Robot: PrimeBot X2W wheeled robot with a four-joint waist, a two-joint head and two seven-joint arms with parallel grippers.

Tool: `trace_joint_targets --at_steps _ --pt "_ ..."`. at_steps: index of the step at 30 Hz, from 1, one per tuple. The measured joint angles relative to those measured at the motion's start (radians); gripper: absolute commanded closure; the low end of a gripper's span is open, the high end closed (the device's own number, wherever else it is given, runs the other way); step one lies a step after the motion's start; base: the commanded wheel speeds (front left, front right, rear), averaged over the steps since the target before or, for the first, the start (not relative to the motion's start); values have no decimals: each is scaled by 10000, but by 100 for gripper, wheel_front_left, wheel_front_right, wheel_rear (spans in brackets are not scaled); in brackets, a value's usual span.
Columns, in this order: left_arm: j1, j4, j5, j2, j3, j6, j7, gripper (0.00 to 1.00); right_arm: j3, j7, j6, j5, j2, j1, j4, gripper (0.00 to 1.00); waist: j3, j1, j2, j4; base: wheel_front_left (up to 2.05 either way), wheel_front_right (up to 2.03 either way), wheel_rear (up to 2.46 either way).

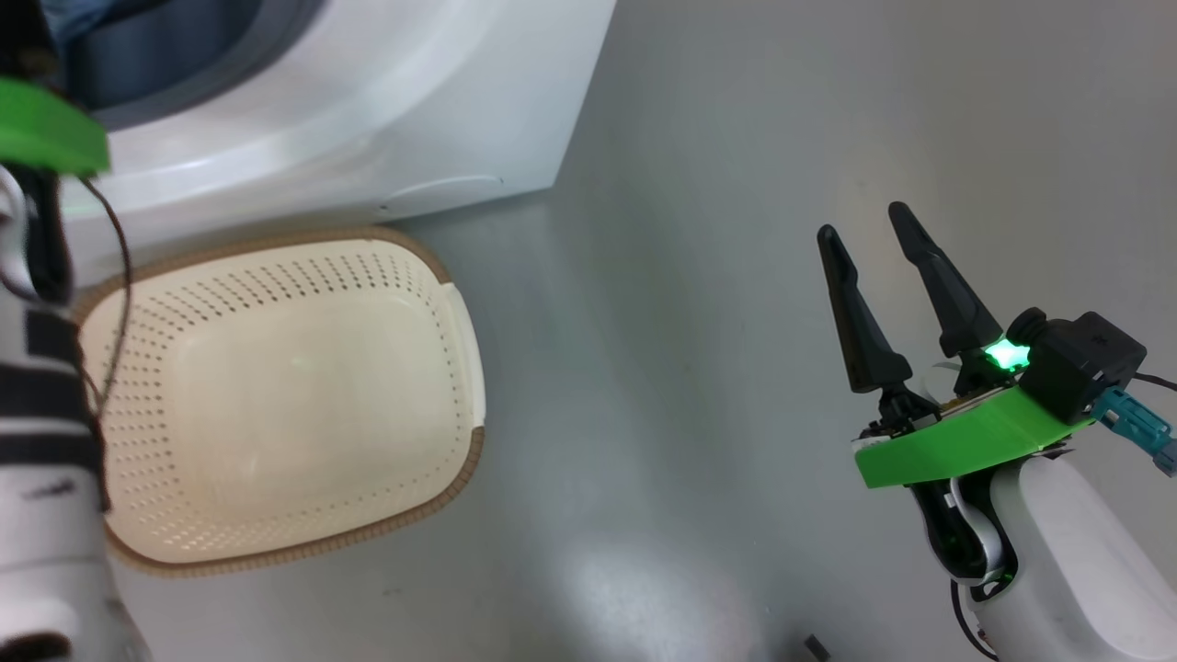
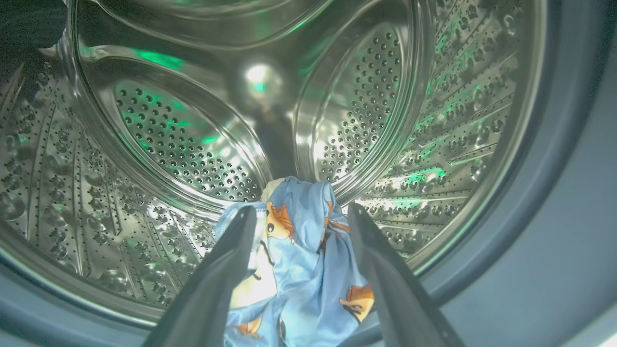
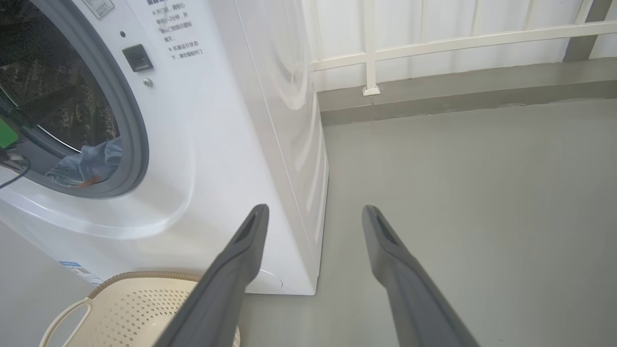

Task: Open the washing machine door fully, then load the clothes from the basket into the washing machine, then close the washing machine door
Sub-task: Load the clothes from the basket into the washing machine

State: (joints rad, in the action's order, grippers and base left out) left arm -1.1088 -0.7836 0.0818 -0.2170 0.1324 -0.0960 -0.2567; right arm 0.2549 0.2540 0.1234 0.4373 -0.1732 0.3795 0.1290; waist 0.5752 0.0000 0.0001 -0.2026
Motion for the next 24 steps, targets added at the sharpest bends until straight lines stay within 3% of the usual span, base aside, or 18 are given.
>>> trace_joint_targets --at_steps 24 --pt "6145 2731 -134 1363 211 -280 4 0 -366 0 0 2 -811 -1524 374 0 -2818 1 0 1088 0 0 0"
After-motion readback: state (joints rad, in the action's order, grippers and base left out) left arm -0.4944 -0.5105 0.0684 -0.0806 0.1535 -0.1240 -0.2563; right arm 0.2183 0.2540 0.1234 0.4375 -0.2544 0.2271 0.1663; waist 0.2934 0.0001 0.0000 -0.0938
